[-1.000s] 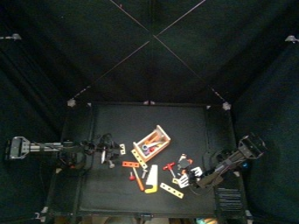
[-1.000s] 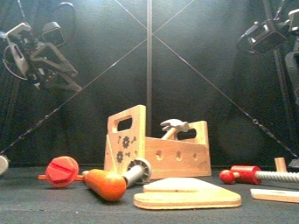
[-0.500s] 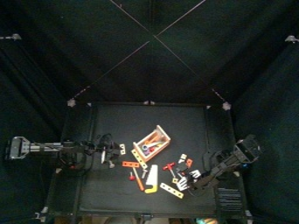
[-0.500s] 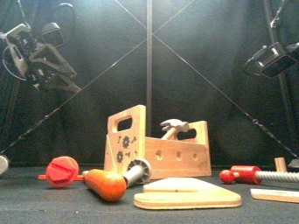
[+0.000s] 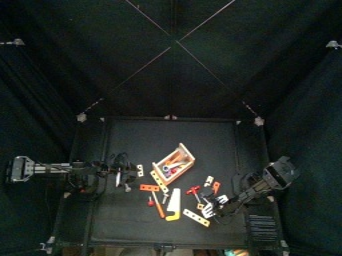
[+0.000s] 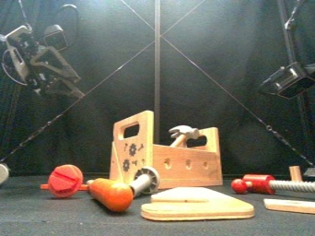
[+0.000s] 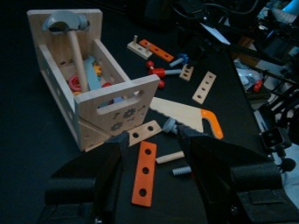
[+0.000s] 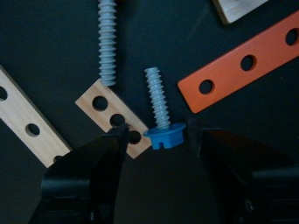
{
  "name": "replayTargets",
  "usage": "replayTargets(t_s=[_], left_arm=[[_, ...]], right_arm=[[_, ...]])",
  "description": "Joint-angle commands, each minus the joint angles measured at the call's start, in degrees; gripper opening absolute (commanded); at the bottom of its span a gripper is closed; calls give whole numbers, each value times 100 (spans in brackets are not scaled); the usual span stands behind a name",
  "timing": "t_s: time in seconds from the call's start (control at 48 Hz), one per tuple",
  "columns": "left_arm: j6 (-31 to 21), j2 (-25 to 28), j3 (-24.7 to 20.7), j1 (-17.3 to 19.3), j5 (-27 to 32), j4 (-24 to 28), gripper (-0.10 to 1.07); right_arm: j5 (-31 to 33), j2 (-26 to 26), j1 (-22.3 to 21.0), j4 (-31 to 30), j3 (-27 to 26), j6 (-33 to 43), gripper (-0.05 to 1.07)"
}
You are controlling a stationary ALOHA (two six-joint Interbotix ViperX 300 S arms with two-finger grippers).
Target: Grab blue screw
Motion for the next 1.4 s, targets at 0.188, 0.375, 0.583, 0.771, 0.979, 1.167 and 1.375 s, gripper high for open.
replayTargets(t_s=[0.188, 0.375, 0.583, 0.771, 0.979, 1.167, 1.375], left_arm=[[9, 0, -62, -9, -35, -9, 86], [9, 0, -62, -9, -35, -18, 86], [9, 0, -62, -9, -26, -62, 86], [9, 0, -62, -9, -35, -62, 86], [9, 9, -62, 0, -35, -62, 86], [9, 0, -53, -9, -35, -62, 86], [35, 0, -44, 0, -35, -44, 86]], right_arm=[[-114, -79, -79, 9, 70, 0, 86], [-114, -105, -70, 9, 79, -9, 75], [-62, -167, -70, -18, 26, -9, 65], [149, -334, -70, -79, -132, -35, 64], [483, -413, -79, -316, -308, -18, 64], [519, -413, -70, -562, -439, -9, 64], [650, -519, -105, -1107, -598, -26, 64]])
